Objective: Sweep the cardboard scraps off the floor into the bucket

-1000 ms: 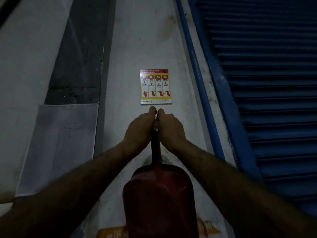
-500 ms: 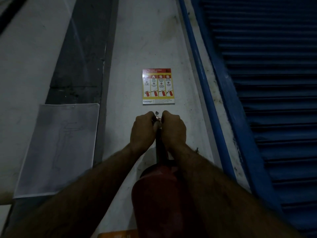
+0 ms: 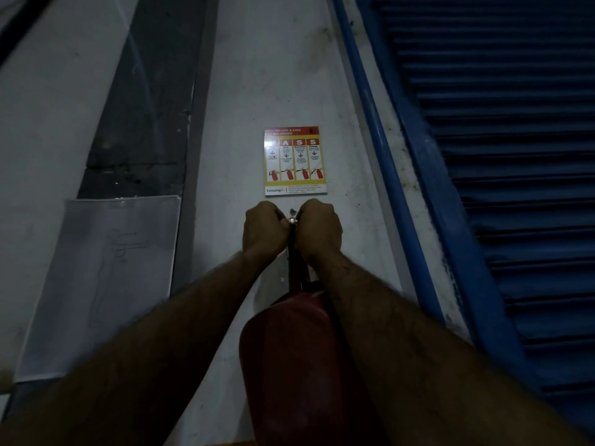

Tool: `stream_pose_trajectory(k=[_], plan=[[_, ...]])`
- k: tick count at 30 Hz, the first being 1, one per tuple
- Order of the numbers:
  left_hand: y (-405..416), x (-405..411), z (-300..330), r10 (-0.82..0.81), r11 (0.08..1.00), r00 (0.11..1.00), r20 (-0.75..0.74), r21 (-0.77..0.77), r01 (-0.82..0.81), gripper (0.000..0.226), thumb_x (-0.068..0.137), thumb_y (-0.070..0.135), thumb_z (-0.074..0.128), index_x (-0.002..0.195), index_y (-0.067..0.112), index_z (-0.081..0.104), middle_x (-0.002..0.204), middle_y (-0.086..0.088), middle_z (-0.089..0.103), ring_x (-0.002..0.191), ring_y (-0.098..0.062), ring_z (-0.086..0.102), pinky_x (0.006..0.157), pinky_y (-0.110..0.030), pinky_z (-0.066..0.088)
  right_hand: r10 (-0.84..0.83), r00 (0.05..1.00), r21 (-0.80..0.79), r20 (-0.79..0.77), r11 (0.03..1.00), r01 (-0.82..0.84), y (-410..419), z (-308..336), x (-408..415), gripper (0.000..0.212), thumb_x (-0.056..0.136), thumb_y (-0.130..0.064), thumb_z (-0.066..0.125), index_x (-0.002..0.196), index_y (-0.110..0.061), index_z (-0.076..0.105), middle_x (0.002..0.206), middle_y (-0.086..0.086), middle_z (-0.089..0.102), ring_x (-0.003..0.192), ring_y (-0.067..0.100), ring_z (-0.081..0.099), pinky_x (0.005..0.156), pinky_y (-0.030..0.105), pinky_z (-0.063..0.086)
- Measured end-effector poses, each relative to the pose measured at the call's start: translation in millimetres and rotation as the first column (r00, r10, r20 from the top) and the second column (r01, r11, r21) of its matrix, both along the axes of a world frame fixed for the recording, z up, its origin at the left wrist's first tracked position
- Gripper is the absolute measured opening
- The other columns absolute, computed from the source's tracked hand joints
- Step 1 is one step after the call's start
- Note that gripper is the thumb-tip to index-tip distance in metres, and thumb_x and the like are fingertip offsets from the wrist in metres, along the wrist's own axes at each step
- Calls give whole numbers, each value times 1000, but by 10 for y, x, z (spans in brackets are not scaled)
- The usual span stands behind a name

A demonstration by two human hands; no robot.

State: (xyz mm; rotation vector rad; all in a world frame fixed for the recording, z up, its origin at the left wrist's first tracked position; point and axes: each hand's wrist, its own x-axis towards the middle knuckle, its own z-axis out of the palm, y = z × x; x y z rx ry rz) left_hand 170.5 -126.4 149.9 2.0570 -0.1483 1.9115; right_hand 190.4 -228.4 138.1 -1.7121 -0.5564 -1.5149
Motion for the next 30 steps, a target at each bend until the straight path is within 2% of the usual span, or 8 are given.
stream_pose_trajectory(k=[2, 8, 12, 17, 20, 23, 26, 30], plan=[[9, 3, 12, -7, 1000, 1000, -22, -7, 7, 13, 87, 8, 65, 81, 3, 76, 75, -9, 72, 68, -17, 69, 68, -33, 61, 11, 1000, -2, -24, 1000, -11, -28, 20, -7, 7, 96, -14, 62, 95, -8, 66, 95, 7, 69, 83, 20, 67, 63, 25, 46], [37, 33, -85, -16, 1000, 999, -35, -1, 16, 15, 88, 13, 65, 80, 6, 75, 73, -7, 71, 68, -17, 70, 74, -39, 62, 85, 994, -46, -65, 995, -88, -8, -67, 63, 11, 94, -13, 62, 95, -6, 70, 93, 10, 71, 80, 21, 67, 61, 27, 49], [-15, -12, -217, -58, 998, 998, -28, 4, 58, 8, 95, 17, 64, 92, 9, 64, 87, -9, 67, 74, -23, 67, 72, -44, 60, 143, 987, -90, -69, 985, -149, -14, -247, 45, 14, 94, -14, 59, 97, -4, 69, 97, 12, 68, 85, 24, 66, 65, 29, 50], [-82, -167, -294, -82, 996, 985, -154, -45, 76, 21, 99, 24, 59, 107, 5, 58, 106, -14, 64, 90, -22, 61, 74, -37, 55, 293, 918, -161, -269, 926, -343, -158, -404, -70, 21, 88, -13, 57, 106, -4, 64, 97, 9, 65, 86, 25, 64, 68, 31, 51], [-107, -224, -397, -268, 958, 923, -277, -178, 225, 30, 100, 29, 58, 118, 7, 51, 115, -15, 61, 94, -25, 67, 68, -37, 63, 340, 880, -184, -332, 891, -414, -275, -403, -99, 29, 86, -16, 66, 113, -7, 66, 103, 10, 68, 89, 26, 67, 78, 39, 59], [-120, -281, -460, -349, 929, 868, -353, -249, 273, 35, 96, 28, 66, 119, 10, 47, 114, -16, 62, 87, -21, 70, 60, -27, 59, 425, 815, -135, -394, 850, -509, -361, -374, -84, 28, 86, -13, 67, 114, -6, 68, 100, 15, 71, 87, 28, 71, 79, 45, 61], [-144, -317, -449, -262, 958, 890, -373, -211, 194, 34, 92, 16, 70, 116, 10, 47, 112, -15, 62, 91, -24, 70, 68, -31, 60, 483, 764, -125, -428, 805, -580, -399, -353, -73, 27, 84, -11, 68, 110, -4, 69, 96, 17, 72, 86, 29, 72, 79, 47, 61], [-289, -302, -507, -61, 998, 950, -305, -35, 53, 27, 94, 11, 66, 107, 10, 42, 101, -10, 58, 81, -21, 61, 55, -22, 45, 409, 842, -222, -353, 837, -500, -406, -422, -1, 25, 86, -11, 65, 111, -7, 69, 99, 14, 72, 86, 28, 70, 81, 43, 60]])
